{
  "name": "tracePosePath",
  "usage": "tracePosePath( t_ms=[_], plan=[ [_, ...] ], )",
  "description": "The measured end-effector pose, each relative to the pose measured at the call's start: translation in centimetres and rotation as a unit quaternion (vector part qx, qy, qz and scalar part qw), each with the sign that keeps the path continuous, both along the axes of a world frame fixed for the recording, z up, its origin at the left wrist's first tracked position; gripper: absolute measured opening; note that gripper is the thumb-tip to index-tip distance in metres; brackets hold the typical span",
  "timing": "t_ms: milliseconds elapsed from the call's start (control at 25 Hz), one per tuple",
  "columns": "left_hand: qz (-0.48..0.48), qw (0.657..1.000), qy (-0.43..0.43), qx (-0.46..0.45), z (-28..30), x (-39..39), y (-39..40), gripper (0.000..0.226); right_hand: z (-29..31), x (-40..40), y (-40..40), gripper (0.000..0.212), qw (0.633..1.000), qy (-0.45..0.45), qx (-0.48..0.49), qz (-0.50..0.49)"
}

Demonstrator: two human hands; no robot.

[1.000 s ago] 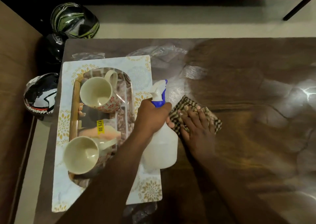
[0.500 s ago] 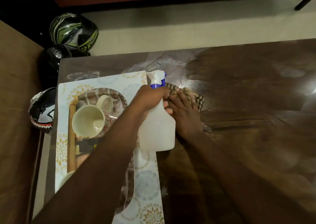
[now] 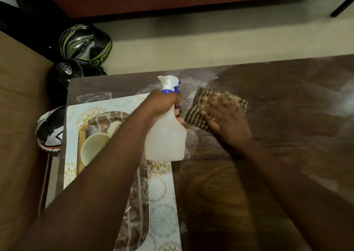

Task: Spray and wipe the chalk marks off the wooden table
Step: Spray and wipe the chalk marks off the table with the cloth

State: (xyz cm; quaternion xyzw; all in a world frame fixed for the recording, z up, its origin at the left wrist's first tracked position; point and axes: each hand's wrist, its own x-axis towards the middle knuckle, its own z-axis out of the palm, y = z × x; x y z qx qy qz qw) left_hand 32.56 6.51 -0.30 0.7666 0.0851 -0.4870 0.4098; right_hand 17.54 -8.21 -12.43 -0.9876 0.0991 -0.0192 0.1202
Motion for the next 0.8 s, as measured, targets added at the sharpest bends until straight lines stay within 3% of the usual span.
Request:
tracePosePath(
  t_ms=[120,200,320,400,480,520,600,680,720,800],
  plan=[
    [0.030,0.999,-0.009,-0.024,-0.2,0.1,0.2,0.020,0.5,6.5,-0.9,0.048,0.987,0.002,0.030,-0.160],
    [0.021,0.999,-0.016,-0.019,-0.2,-0.2,0.2,0.017,0.7,8.7,2.9,0.048,0.992,-0.012,0.060,-0.107],
    [0.016,1.000,-0.024,-0.006,-0.5,-0.4,0.5,0.022,-0.7,3.9,3.4,0.050,0.997,-0.043,0.034,0.050],
    [0.025,0.999,-0.018,-0.013,-0.3,-0.1,0.5,0.022,-0.2,3.9,0.0,0.046,0.998,-0.054,0.012,0.000],
    [0.035,0.999,-0.024,-0.026,-0.4,0.4,0.4,0.018,0.6,8.6,-0.6,0.044,0.993,-0.034,0.032,-0.110],
    [0.036,0.999,-0.032,-0.025,-0.5,0.4,0.3,0.016,0.9,10.7,0.7,0.044,0.991,-0.016,0.048,-0.120],
    [0.029,0.998,-0.046,-0.015,-0.8,0.0,0.5,0.013,0.2,10.7,3.0,0.044,0.998,-0.014,0.057,-0.034],
    [0.030,0.999,-0.044,-0.003,-0.5,-0.8,0.9,0.013,-1.5,5.4,1.7,0.047,0.997,-0.017,0.024,0.076],
    [0.040,0.999,-0.037,-0.004,-0.3,-1.2,1.2,0.016,-1.4,3.4,-0.3,0.048,0.996,-0.017,0.024,0.079],
    [0.060,0.997,-0.049,-0.015,0.0,-2.3,1.7,0.017,-0.5,2.9,-3.0,0.049,0.999,0.002,0.037,-0.033]
  ],
)
